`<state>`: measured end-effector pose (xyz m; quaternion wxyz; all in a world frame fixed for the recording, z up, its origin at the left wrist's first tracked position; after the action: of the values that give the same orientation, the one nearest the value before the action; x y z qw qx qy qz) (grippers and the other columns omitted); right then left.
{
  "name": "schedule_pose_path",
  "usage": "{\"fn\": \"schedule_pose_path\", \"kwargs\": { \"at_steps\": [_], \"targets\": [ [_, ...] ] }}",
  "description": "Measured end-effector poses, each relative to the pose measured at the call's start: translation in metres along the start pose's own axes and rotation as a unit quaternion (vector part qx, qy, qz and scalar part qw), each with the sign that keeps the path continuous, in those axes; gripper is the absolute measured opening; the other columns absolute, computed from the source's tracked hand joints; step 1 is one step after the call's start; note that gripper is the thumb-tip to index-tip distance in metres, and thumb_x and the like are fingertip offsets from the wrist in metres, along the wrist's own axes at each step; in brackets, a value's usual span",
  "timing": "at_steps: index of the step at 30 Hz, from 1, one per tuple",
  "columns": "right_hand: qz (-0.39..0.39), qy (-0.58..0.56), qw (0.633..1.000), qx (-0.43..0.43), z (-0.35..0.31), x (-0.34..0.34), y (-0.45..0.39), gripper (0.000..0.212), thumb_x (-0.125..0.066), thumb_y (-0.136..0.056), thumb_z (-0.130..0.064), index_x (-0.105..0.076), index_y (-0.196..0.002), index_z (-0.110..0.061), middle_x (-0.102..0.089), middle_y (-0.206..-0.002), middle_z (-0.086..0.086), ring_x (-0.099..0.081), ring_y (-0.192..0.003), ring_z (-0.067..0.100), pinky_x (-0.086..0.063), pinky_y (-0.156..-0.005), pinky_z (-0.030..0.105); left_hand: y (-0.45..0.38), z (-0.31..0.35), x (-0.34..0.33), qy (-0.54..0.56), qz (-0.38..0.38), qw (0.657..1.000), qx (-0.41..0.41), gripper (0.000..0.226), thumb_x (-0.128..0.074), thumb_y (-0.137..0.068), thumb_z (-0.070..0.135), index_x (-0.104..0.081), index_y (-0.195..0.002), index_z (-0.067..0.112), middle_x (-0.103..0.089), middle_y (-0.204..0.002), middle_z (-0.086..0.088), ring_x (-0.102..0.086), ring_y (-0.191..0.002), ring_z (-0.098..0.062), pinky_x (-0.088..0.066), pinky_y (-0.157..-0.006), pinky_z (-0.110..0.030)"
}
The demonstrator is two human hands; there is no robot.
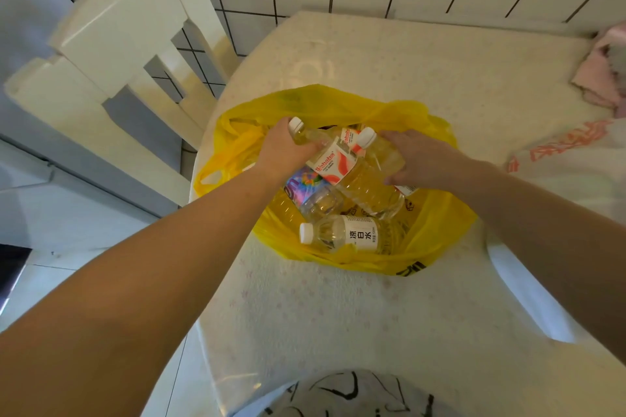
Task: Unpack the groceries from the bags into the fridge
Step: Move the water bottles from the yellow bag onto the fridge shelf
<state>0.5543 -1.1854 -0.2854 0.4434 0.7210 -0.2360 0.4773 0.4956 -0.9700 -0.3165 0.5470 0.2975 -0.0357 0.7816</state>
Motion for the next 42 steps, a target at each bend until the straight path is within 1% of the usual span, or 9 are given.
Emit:
{"fn": "schedule_pose_path", "kwargs": {
  "at_steps": [5, 9, 13, 19, 23, 26, 32, 38, 42],
  "targets": [
    [0.017, -0.036, 0.999, -0.015, 0.002, 0.000, 0.001, 0.092, -0.078, -0.070, -0.043, -0.025, -0.144, -0.030, -0.040, -0.138, 0.008, -0.043, -0.125, 0.029, -0.042, -0.095, 0.041, 0.016, 0.002, 0.002, -0.027, 0.025, 0.998, -0.051, 0.086, -0.085, -0.061, 0.039, -0.040, -0.131, 0.018, -0.043, -0.124, -0.002, -0.047, -0.110, -0.017, -0.048, -0.094, -0.036],
    [0.079, -0.100, 0.991, -0.030, 0.005, 0.007, 0.012, 0.088, -0.080, -0.067, -0.039, -0.032, -0.140, -0.030, -0.039, -0.134, 0.009, -0.047, -0.119, 0.030, -0.042, -0.088, 0.038, 0.039, 0.014, -0.006, 0.076, 0.065, 0.990, -0.097, 0.090, -0.086, -0.061, 0.031, -0.036, -0.134, 0.021, -0.039, -0.122, 0.007, -0.047, -0.113, -0.012, -0.050, -0.092, -0.034],
    [0.137, -0.146, 0.979, -0.023, 0.003, 0.018, 0.026, 0.084, -0.081, -0.067, -0.033, -0.036, -0.138, -0.029, -0.039, -0.131, 0.007, -0.049, -0.112, 0.027, -0.039, -0.080, 0.033, 0.052, 0.014, -0.031, 0.206, 0.070, 0.976, -0.023, 0.081, -0.084, -0.062, 0.038, -0.044, -0.129, 0.019, -0.057, -0.119, 0.006, -0.056, -0.106, -0.005, -0.051, -0.092, -0.034],
    [0.204, -0.219, 0.954, -0.019, 0.014, 0.028, 0.043, 0.082, -0.083, -0.065, -0.029, -0.041, -0.135, -0.025, -0.045, -0.125, 0.009, -0.047, -0.113, 0.026, -0.030, -0.079, 0.023, 0.063, 0.037, -0.045, 0.173, -0.012, 0.981, -0.090, 0.086, -0.084, -0.066, 0.023, -0.032, -0.135, 0.024, -0.054, -0.124, 0.007, -0.056, -0.110, -0.008, -0.054, -0.086, -0.031],
    [0.258, -0.271, 0.928, 0.005, 0.018, 0.042, 0.058, 0.076, -0.084, -0.063, -0.025, -0.049, -0.130, -0.018, -0.054, -0.117, 0.010, -0.051, -0.108, 0.026, -0.031, -0.078, 0.021, 0.081, 0.063, -0.036, 0.140, 0.007, 0.980, -0.143, 0.080, -0.081, -0.069, 0.016, -0.036, -0.133, 0.028, -0.049, -0.112, 0.026, -0.051, -0.102, 0.008, -0.046, -0.075, -0.006],
    [0.274, -0.296, 0.914, 0.053, 0.006, 0.063, 0.071, 0.075, -0.084, -0.061, -0.027, -0.050, -0.128, -0.021, -0.053, -0.112, 0.002, -0.054, -0.107, 0.022, -0.042, -0.088, 0.030, 0.095, 0.080, -0.008, 0.123, 0.032, 0.979, -0.162, 0.079, -0.082, -0.067, 0.020, -0.036, -0.131, 0.033, -0.050, -0.111, 0.028, -0.052, -0.104, 0.010, -0.050, -0.084, -0.017],
    [0.274, -0.360, 0.873, 0.182, -0.051, 0.109, 0.103, 0.079, -0.085, -0.060, -0.029, -0.046, -0.129, -0.033, -0.054, -0.120, -0.006, -0.052, -0.112, 0.013, -0.049, -0.093, 0.042, 0.163, 0.104, 0.070, 0.059, 0.140, 0.971, -0.185, 0.081, -0.083, -0.066, 0.026, -0.034, -0.130, 0.038, -0.053, -0.121, 0.014, -0.054, -0.113, -0.008, -0.048, -0.092, -0.026],
    [0.168, -0.403, 0.838, 0.326, -0.146, 0.107, 0.150, 0.077, -0.085, -0.061, -0.019, -0.046, -0.125, -0.036, -0.055, -0.120, -0.013, -0.054, -0.106, 0.001, -0.049, -0.086, 0.024, 0.275, 0.080, 0.143, 0.020, 0.278, 0.950, -0.143, 0.080, -0.083, -0.063, 0.031, -0.033, -0.125, 0.042, -0.051, -0.116, 0.018, -0.053, -0.108, -0.007, -0.048, -0.090, -0.024],
    [0.094, -0.403, 0.811, 0.413, -0.218, 0.084, 0.190, 0.067, -0.085, -0.061, -0.013, -0.046, -0.103, -0.049, -0.054, -0.103, -0.031, -0.054, -0.091, -0.021, -0.047, -0.069, 0.005, 0.358, 0.040, 0.175, 0.017, 0.352, 0.930, -0.105, 0.076, -0.079, -0.062, 0.036, -0.037, -0.124, 0.039, -0.052, -0.113, 0.022, -0.056, -0.107, -0.005, -0.051, -0.090, -0.027]
  ]
}}
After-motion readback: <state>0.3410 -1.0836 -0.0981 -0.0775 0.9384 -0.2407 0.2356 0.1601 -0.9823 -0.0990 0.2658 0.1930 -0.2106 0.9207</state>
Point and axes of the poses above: each hand's wrist, its own y-axis away from the middle knuckle, its own x-axis out of the back of the hand, z = x × y, the point moved 5 cm from there along -y, towards the middle knuckle
